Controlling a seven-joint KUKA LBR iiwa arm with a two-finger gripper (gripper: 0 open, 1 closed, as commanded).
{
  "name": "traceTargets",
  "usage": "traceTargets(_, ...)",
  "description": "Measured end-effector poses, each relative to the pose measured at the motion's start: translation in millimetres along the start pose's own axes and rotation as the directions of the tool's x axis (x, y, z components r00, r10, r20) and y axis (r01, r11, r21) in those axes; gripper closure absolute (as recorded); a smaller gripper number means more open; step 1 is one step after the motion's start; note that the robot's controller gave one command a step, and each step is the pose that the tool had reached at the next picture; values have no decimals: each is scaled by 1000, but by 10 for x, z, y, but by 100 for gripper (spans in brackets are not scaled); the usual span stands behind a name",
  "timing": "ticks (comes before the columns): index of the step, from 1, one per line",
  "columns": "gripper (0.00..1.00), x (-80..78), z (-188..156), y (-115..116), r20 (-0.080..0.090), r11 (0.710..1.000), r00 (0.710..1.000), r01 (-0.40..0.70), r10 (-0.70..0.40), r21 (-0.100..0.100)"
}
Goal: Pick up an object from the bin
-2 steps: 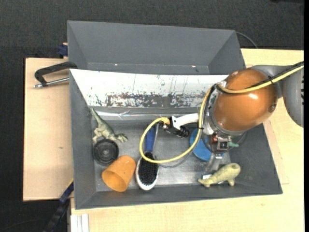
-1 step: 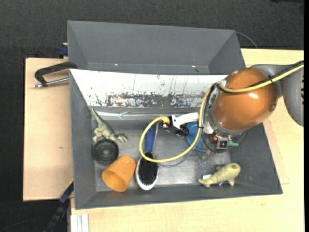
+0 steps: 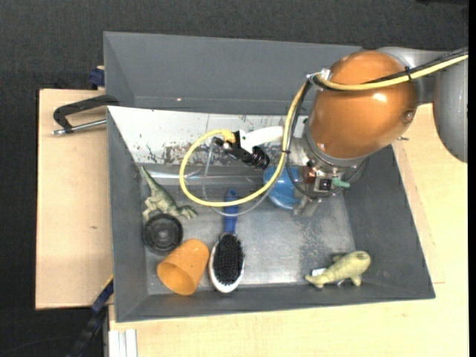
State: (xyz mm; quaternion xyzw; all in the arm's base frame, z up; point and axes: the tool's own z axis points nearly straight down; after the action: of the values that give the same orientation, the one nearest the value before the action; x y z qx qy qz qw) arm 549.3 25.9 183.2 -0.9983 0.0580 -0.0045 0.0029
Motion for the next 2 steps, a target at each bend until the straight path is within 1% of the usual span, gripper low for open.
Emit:
traceTargets(1, 100, 200, 1170, 227, 16, 1000, 999, -28, 28, -8)
traceTargets(2, 100, 153, -39, 240, 0, 1000, 1000, -31, 31, -2)
